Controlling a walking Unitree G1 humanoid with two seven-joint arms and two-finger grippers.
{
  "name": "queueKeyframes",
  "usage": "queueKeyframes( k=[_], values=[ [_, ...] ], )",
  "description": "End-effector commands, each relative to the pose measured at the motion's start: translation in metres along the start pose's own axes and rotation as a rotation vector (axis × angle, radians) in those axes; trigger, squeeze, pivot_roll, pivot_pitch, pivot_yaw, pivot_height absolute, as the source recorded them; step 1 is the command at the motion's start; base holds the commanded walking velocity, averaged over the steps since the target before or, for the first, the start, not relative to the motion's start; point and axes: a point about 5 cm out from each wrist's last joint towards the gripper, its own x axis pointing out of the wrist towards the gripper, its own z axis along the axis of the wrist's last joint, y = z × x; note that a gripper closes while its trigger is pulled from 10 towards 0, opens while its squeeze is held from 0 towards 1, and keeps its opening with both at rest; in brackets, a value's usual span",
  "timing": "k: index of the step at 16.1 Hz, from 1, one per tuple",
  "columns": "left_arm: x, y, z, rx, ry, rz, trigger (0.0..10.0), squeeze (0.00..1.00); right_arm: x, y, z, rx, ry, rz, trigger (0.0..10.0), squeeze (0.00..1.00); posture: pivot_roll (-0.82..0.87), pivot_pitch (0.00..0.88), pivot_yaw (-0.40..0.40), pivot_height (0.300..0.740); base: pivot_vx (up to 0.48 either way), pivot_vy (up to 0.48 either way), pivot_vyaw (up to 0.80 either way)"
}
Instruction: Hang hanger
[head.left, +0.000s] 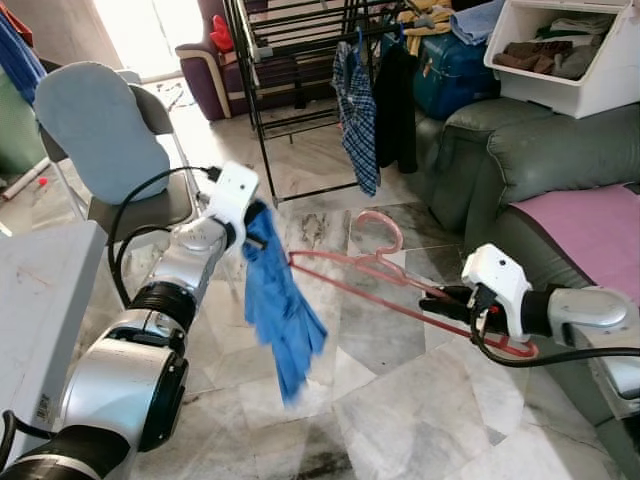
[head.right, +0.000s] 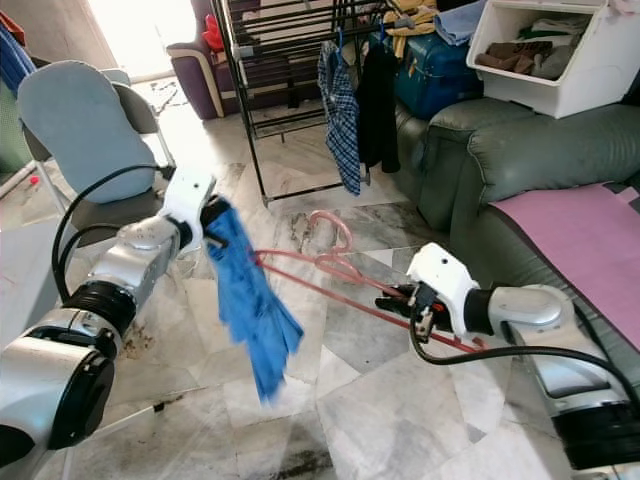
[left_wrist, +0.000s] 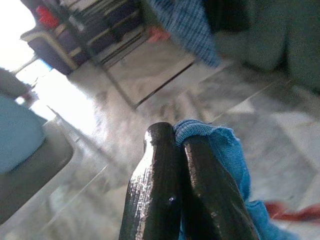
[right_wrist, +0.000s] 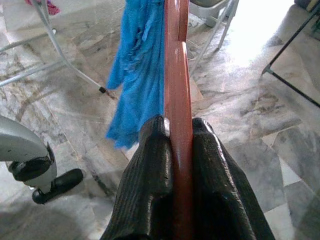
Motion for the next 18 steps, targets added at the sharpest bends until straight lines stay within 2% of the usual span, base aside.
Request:
queueKeyframes(
  k=[1,4,7,9,12,15,18],
  values=[
    [-0.002,0.013,0.002,0.028,0.018,0.054,10.0,0.0,-0.002,0.001,0.008,-0.026,-0.02,0.024,10.0,0.0,-0.16,0.0,0.131,0.736,0.0,0.0,0.0],
    [-0.002,0.014,-0.001,0.044,0.032,0.058,10.0,0.0,-0.005,0.007,0.009,-0.01,-0.024,0.07,10.0,0.0,-0.17,0.0,0.143,0.736,0.0,0.0,0.0],
    [-0.001,0.01,0.002,0.049,0.021,0.039,10.0,0.0,-0.001,0.018,0.013,0.017,-0.055,0.129,10.0,0.0,-0.16,0.0,0.146,0.736,0.0,0.0,0.0],
    [0.0,0.006,0.003,0.055,0.016,0.017,10.0,0.0,0.0,0.019,0.013,0.025,-0.063,0.135,10.0,0.0,-0.16,0.0,0.147,0.736,0.0,0.0,0.0],
    [0.001,0.004,0.009,0.084,-0.008,-0.039,10.0,0.0,0.005,0.01,0.007,-0.028,-0.007,0.032,10.0,0.0,-0.16,0.0,0.147,0.736,0.0,0.0,0.0],
    [-0.001,0.005,0.012,0.11,-0.017,-0.087,10.0,0.0,0.009,-0.008,0.002,-0.069,0.023,-0.137,10.0,0.0,-0.16,0.0,0.147,0.736,0.0,0.0,0.0],
    [0.0,0.003,0.018,0.115,-0.046,-0.123,10.0,0.0,0.012,-0.016,0.003,-0.068,0.004,-0.209,10.0,0.0,-0.15,0.0,0.142,0.736,0.0,0.0,0.0]
  ],
)
